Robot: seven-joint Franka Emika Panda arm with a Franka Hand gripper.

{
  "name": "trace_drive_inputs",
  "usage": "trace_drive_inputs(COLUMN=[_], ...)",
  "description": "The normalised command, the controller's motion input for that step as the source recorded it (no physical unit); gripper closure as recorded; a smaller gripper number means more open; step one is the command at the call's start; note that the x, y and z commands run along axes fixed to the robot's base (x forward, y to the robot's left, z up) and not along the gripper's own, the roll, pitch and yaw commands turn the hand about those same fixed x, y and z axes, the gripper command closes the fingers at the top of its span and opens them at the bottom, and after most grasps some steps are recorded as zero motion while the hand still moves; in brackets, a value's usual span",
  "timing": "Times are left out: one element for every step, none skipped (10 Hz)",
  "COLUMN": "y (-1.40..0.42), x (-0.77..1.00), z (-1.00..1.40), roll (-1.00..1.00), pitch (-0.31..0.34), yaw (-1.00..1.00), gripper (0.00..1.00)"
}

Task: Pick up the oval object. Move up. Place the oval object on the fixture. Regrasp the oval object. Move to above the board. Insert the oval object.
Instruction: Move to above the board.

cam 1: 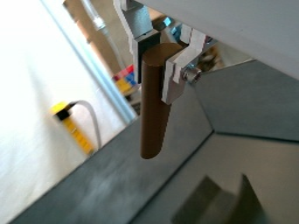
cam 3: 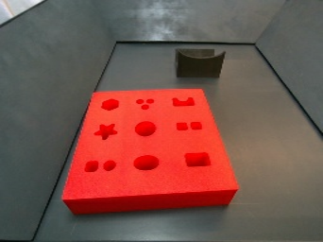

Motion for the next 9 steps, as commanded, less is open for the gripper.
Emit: trace_drive_inputs(y=[-1.0,-1.0,-1.0,-1.0,-0.61,-0.44,-0.17,-0.08,-0.02], x=[-0.57,-0.56,-0.54,-0.54,-0.32,-0.23,-0.09,-0.05,-0.02], z=[0.21,0.19,0.22,0.23,0.15,0.12,0.07,0.04,0.01], roll=[-0.5,-0.49,-0.47,-0.47,-0.45,-0.44,-0.42,-0.41,-0.4], pitch=[0.03,0.004,-0.041,-0.059,-0.096,-0.111,-0.154,-0.172,-0.217], yaw=[1.0,1.0,1.0,1.0,1.0,1.0,1.0,1.0,1.0], gripper=[1.0,1.0,1.0,1.0,1.0,1.0,1.0,1.0,1.0])
